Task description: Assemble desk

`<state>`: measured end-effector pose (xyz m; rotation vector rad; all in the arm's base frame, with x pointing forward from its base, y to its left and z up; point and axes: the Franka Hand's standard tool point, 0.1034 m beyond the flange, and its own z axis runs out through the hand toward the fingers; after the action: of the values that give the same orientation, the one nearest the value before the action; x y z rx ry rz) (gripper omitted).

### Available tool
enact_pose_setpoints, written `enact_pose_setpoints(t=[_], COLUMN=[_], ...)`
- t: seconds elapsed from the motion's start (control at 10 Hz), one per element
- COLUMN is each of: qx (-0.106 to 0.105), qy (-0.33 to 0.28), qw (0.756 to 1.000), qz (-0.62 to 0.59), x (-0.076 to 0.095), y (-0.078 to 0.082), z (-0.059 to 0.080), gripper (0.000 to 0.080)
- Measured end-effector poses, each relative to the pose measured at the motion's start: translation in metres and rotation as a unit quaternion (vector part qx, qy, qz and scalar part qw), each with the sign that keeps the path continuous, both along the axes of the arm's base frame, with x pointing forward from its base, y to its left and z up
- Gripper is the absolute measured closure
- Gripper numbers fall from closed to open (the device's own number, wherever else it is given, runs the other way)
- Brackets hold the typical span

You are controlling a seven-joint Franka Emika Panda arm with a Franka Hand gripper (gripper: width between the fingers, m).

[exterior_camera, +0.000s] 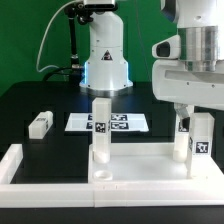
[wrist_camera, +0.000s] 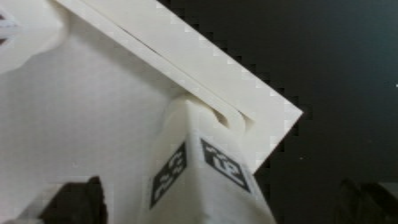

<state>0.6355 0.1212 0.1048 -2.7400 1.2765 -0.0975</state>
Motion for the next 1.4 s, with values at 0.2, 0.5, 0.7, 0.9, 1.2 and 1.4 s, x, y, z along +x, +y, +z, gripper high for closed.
enact_pose_setpoints(t=[0.2,0.5,0.7,0.9,1.2,1.4], qx=[-0.011,-0.022,-0.020,-0.019,-0.011,0.011], qy=[0.004,0.006,0.009,0.016,0.016,0.028], qw=[0.981,0.958,0.968,0.984,1.000,0.979], qz=[0.193,0.285,0.251,0.178,-0.006,-0.202], x=[0.003,0.013,0.013,0.014,0.015,0.011], y=[-0.001,-0.001,-0.004,-0.009,-0.020,-0.021], z=[0.003,0.011,0.011,0.011,0.009,0.008], gripper=[0.0150,0.0193,0.0493,0.0495,0.0501,0.0503])
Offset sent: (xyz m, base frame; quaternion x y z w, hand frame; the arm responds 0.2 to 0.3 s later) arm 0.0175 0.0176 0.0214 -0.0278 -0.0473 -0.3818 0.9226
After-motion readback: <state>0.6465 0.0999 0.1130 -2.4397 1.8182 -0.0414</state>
